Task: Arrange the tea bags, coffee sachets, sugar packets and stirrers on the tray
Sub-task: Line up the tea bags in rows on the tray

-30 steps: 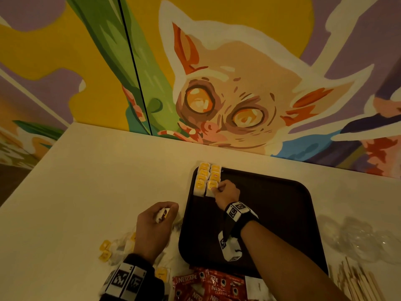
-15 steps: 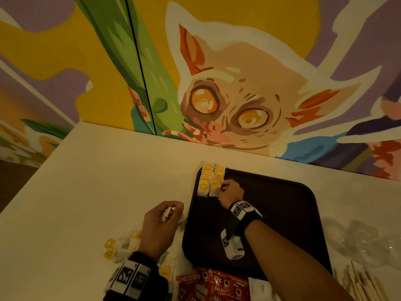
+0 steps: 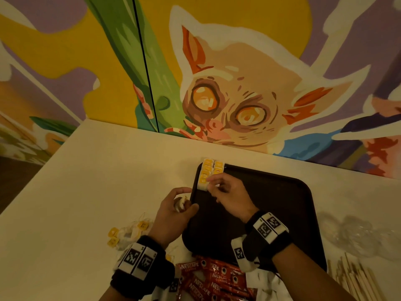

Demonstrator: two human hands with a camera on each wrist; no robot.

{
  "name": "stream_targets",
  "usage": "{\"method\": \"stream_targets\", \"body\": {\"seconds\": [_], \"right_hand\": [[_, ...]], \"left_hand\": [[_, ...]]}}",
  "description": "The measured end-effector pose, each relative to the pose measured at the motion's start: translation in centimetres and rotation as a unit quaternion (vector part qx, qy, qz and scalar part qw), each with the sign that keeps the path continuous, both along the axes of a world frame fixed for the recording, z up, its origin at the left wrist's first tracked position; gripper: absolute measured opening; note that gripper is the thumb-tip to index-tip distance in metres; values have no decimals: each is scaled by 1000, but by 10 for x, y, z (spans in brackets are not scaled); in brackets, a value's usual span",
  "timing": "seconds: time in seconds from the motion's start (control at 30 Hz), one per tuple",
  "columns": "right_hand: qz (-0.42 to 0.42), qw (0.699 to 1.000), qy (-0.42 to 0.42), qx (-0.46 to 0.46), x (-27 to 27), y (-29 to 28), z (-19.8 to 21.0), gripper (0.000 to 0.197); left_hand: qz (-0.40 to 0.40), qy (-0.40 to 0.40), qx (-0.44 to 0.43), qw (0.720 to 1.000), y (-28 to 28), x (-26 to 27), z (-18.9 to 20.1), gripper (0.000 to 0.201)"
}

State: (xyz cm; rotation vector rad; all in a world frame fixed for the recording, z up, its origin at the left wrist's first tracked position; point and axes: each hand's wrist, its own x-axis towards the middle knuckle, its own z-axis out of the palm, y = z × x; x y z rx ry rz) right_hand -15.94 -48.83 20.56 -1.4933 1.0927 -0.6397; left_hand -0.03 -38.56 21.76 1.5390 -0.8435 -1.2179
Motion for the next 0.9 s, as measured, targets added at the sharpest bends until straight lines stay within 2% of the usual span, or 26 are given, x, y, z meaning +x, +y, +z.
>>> {"method": "stream_targets", "body": {"seconds": [0.1, 0.17, 0.3, 0.43, 0.6, 0.77, 0.9], "right_hand": [[128, 991, -24, -31, -1, 21, 29, 27], [162, 986, -1, -40, -1, 29, 35, 29], [157, 983, 42, -87, 0, 36, 39, 23], [146, 984, 39, -99, -3, 43, 39, 10], [102, 993, 11, -61, -13, 48, 45, 14], [94, 992, 29, -80, -21, 51, 50, 12], [86, 994, 20, -66, -22, 56, 52, 15]], "left_hand": [[-43, 5, -18, 999, 5, -5, 10, 34], [-70, 11, -31, 997, 7, -8, 16, 34], [-107, 14, -40, 993, 12, -10, 23, 40], [-129, -5, -49, 990, 18, -12, 27, 32], [-131, -46, -63, 988, 24, -7, 28, 17], [-102, -99, -121, 982, 25, -1, 33, 26], [-91, -133, -131, 978, 21, 0, 37, 13]]}}
